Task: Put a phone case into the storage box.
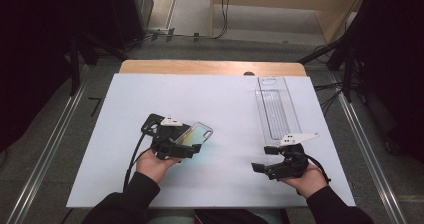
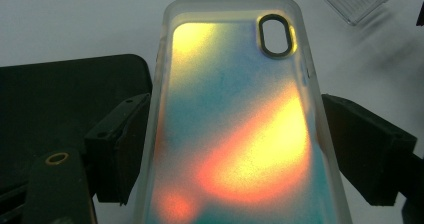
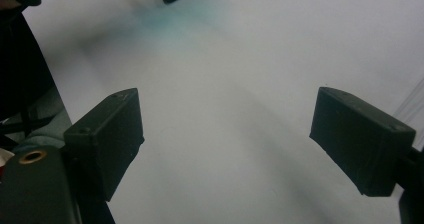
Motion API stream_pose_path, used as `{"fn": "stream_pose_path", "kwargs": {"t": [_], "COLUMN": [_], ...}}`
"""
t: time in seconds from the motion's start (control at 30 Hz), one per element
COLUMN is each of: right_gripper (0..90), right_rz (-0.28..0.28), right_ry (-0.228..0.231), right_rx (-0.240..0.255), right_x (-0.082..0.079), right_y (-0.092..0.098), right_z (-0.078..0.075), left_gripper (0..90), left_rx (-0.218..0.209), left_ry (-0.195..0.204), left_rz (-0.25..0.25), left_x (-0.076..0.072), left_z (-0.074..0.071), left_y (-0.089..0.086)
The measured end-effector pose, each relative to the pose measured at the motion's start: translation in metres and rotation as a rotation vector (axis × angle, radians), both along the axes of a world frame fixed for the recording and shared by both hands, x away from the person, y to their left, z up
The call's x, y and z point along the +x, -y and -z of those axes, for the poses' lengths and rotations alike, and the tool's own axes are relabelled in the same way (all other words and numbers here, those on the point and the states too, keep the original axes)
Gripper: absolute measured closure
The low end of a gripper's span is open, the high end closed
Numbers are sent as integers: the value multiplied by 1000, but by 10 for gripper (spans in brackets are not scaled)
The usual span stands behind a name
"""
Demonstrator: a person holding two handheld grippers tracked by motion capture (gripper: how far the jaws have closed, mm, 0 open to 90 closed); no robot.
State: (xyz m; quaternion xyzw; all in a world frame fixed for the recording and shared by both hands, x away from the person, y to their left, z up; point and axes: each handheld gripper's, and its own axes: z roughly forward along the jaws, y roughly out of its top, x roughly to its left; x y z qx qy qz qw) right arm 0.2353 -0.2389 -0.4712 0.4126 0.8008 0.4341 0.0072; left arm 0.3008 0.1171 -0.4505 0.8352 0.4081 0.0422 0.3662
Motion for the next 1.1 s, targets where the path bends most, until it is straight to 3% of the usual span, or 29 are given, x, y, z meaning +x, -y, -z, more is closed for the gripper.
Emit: {"fn": "stream_pose_path", "kwargs": {"t": [0.17, 0.33, 0.53, 0.67, 0.87, 0.9, 1.1], "right_gripper": [118, 119, 120, 121, 121, 122, 121], "right_rz": [8, 29, 41, 47, 75, 86, 101], "right_ry": [6, -8, -15, -5, -17, -23, -9], "right_rx": [1, 12, 27, 3, 27, 40, 33], "right_x": [1, 3, 5, 5, 13, 17, 19], "right_y": [-5, -10, -18, -26, -32, -34, -43], "right_z": [-4, -8, -13, -17, -23, -25, -30], "left_gripper": [167, 167, 167, 167, 167, 167, 166], "left_rx": [-4, -49, -67, -72, -123, -130, -127], "left_ry": [27, 49, 76, 112, 154, 178, 230], "left_rz": [-17, -44, -64, -81, -104, -103, -107], "left_x": [-5, -6, -8, -10, -13, -14, -19], "left_z": [5, 9, 15, 19, 23, 23, 27], "left_y": [7, 13, 18, 21, 22, 23, 29]}}
